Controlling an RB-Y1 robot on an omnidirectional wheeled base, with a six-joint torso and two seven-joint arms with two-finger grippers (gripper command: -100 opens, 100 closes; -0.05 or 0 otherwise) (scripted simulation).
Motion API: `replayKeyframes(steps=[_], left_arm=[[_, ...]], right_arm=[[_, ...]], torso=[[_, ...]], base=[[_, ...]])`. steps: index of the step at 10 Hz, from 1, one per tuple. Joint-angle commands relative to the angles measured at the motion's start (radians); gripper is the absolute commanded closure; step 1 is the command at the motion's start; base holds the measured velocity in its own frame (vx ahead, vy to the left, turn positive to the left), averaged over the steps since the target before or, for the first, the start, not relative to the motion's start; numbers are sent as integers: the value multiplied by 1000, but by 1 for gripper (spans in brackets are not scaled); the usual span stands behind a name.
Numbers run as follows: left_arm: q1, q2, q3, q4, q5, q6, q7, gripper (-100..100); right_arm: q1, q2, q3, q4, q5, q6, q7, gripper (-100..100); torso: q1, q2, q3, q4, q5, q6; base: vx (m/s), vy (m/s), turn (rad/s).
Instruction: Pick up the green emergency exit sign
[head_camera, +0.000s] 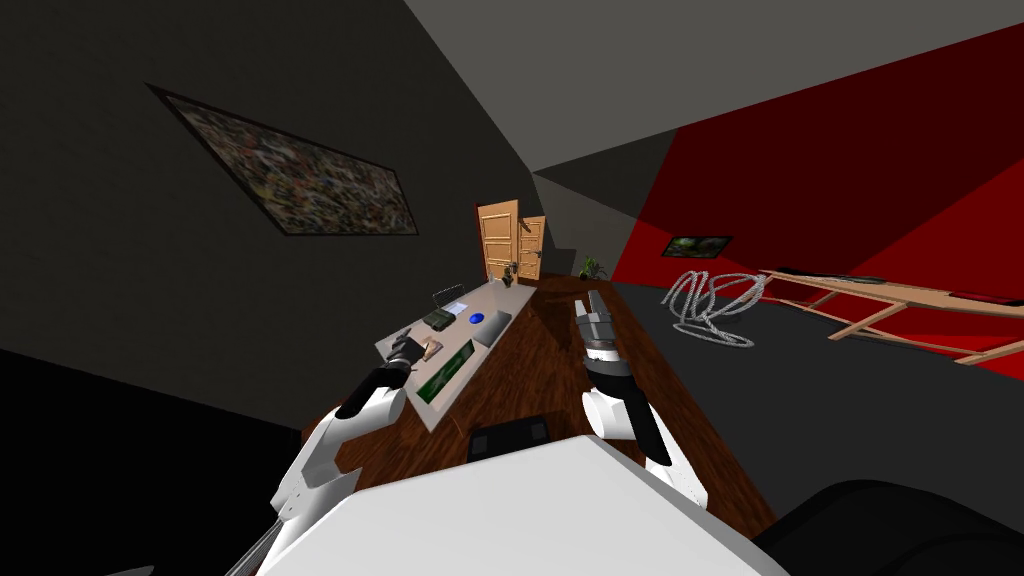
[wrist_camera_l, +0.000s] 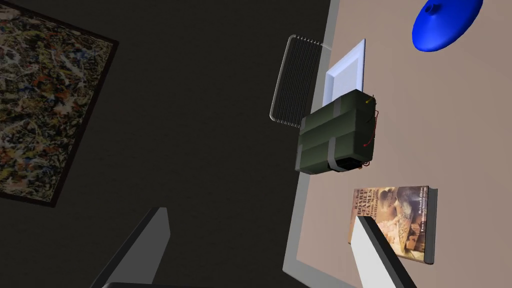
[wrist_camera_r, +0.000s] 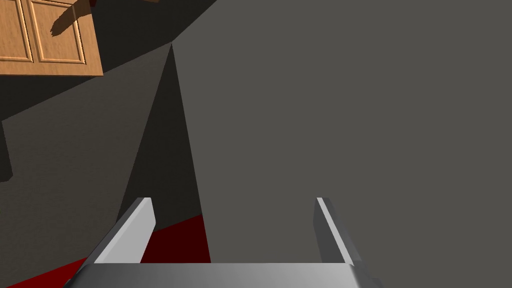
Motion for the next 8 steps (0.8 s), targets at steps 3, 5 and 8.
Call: replayKeyframes(steps=[3,5,8], left_arm=[[-27,12,20,52,20,105,28,-100],[-27,12,20,52,20,133,28,-100],[-62,34,44,126,52,235,57,-100]], right_arm=[[0,0,0,0,0,0,0,0],[0,0,0,0,0,0,0,0],[0,0,0,0,0,0,0,0]], torso=[[2,2,1,0,0,0],[1,0,0,0,0,0],[1,1,1,0,0,0]], base=[[49,-40,-2],[35,-33,1],[47,-43,-9]])
